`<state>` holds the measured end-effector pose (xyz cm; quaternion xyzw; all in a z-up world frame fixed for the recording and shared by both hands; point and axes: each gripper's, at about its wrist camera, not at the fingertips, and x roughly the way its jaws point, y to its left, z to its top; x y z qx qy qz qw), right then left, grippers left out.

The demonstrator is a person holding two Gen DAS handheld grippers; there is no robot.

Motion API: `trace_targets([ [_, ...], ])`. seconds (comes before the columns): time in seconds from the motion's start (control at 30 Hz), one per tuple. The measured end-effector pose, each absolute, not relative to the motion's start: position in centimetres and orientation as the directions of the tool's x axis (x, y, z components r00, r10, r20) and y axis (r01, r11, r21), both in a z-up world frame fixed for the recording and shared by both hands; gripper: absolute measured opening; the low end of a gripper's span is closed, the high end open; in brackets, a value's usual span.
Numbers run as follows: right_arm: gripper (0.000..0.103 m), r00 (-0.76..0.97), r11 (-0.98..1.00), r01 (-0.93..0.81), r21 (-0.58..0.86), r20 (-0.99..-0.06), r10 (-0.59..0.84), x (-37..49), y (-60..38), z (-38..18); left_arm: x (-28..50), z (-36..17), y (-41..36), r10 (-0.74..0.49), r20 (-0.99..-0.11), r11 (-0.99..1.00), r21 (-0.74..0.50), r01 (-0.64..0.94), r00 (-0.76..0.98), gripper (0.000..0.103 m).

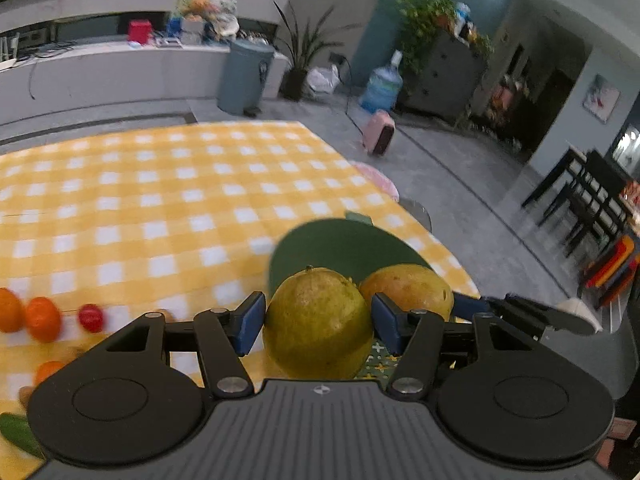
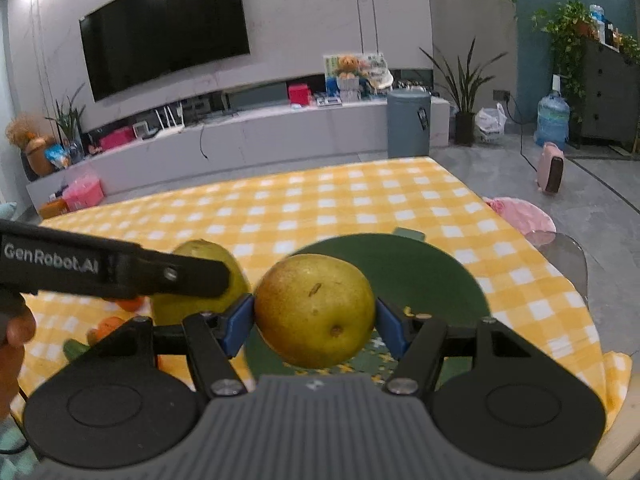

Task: Organize fruits
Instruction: 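Carry both pears over the green colander and lower them inside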

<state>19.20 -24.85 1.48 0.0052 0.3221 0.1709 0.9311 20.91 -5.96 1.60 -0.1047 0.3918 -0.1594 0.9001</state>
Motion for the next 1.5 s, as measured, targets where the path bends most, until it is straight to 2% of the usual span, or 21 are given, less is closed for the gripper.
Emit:
trace_targets([
  [0.2, 0.063, 0.683, 0.942, -0.314, 0.12, -0.66, 0.312, 21.2, -26.7, 0.2, 22.8, -0.2, -7.8, -0.383, -0.709, 0.924, -0.296, 0.244, 0.592, 0.066],
  [0.47, 0.063, 0.588, 0.909, -0.413, 0.053, -0.747, 0.311, 23.3, -26.4, -1.7, 24.4, -1.4, -10.3, -0.338, -0.789, 0.918, -0.158, 0.363, 0.513, 0.067],
  [0.77, 0.063, 0.477, 0.861, -0.508, 0.028, -0.823, 0.308, 24.9, -25.6, -3.5, 25.2, -2.6, -11.9, -0.295, -0.838, 0.898, -0.078, 0.434, 0.46, 0.066],
  [1.03, 0.063, 0.416, 0.833, -0.553, 0.005, -0.865, 0.281, 25.5, -25.0, -4.2, 26.1, -3.5, -13.0, -0.271, -0.869, 0.883, -0.053, 0.467, 0.414, 0.066],
  [1.5, 0.063, 0.377, 0.819, -0.573, -0.019, -0.894, 0.243, 26.3, -25.0, -4.4, 26.9, -4.2, -13.1, -0.243, -0.883, 0.914, -0.07, 0.4, 0.402, 0.064],
])
